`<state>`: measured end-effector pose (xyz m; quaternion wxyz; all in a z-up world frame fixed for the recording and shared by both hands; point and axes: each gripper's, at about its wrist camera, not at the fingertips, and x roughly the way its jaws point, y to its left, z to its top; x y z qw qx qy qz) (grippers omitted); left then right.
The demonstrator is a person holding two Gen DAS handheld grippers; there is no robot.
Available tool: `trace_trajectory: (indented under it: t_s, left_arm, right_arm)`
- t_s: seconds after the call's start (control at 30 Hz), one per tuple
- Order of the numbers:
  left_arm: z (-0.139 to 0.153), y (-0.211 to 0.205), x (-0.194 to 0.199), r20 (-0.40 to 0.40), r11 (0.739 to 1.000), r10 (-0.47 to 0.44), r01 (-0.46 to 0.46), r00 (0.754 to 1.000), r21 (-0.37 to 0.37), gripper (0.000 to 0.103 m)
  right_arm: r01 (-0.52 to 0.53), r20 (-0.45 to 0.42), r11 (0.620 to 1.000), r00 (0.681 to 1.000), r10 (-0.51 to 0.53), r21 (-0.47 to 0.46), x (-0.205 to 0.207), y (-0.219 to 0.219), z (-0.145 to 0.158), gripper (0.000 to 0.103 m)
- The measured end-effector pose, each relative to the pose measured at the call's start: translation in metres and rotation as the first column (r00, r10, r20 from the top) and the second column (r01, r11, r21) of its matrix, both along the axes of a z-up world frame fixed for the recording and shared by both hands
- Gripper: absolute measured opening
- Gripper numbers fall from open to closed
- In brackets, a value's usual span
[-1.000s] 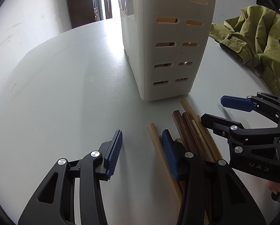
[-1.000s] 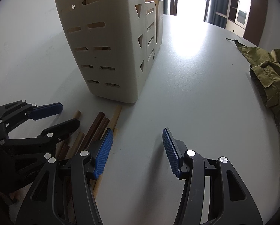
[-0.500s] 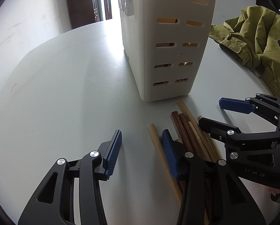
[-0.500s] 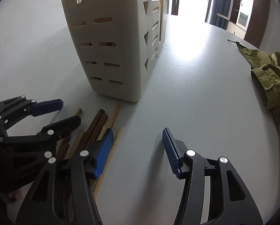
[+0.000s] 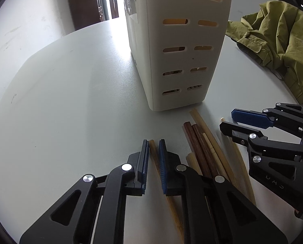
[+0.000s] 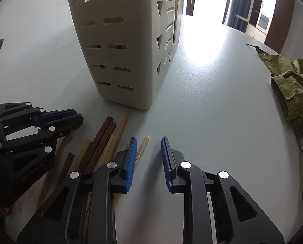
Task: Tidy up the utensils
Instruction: 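Close the left tool on a light wooden chopstick while the right tool grips another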
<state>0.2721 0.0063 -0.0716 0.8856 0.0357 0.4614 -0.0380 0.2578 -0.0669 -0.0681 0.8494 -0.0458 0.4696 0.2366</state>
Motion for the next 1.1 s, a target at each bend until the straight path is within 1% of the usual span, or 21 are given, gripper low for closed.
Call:
trace_trajectory:
  t_s: [0.03, 0.1, 0.27, 0.37, 0.53, 0.73, 0.97, 1.1]
  left_arm:
    - [0.000, -0.001, 0.001, 0.000, 1.000, -0.001, 0.001, 1.000, 0.004, 0.008]
    - [0.000, -0.001, 0.001, -0.002, 1.000, 0.001, -0.001, 1.000, 0.003, 0.007]
    - [0.003, 0.000, 0.001, 0.007, 1.000, 0.009, -0.009, 1.000, 0.007, 0.006]
    - [0.018, 0.003, -0.004, 0.038, 1.000, 0.016, -0.015, 0.999, -0.009, 0.006]
    - [0.054, 0.006, -0.016, 0.122, 0.999, 0.018, -0.013, 0.992, -0.042, 0.006]
    - [0.093, 0.009, -0.036, 0.219, 0.997, 0.022, -0.005, 0.975, -0.077, 0.006]
    - [0.123, 0.013, -0.055, 0.306, 0.995, 0.034, -0.005, 0.951, -0.097, 0.006]
    - [0.141, 0.012, -0.066, 0.362, 0.994, 0.046, -0.007, 0.931, -0.109, 0.006]
  right_arm:
    - [0.014, -0.008, 1.000, 1.000, -0.014, 0.015, 0.001, -0.001, 0.000, 0.008]
    - [0.011, -0.002, 1.000, 1.000, -0.011, 0.014, 0.000, 0.000, 0.000, 0.006]
    - [0.008, -0.022, 0.999, 1.000, -0.008, 0.031, 0.002, 0.000, 0.002, 0.006]
    - [-0.001, -0.037, 0.998, 0.999, 0.003, 0.061, 0.001, -0.003, 0.007, 0.005]
    - [-0.002, 0.014, 0.994, 1.000, 0.001, 0.106, -0.003, -0.010, 0.036, 0.005]
    - [-0.024, 0.083, 0.986, 0.997, 0.010, 0.168, -0.017, -0.014, 0.069, 0.005]
    - [-0.054, 0.159, 0.973, 0.987, 0.019, 0.223, -0.028, -0.010, 0.098, 0.005]
    - [-0.058, 0.203, 0.960, 0.979, 0.001, 0.274, -0.029, -0.015, 0.120, 0.005]
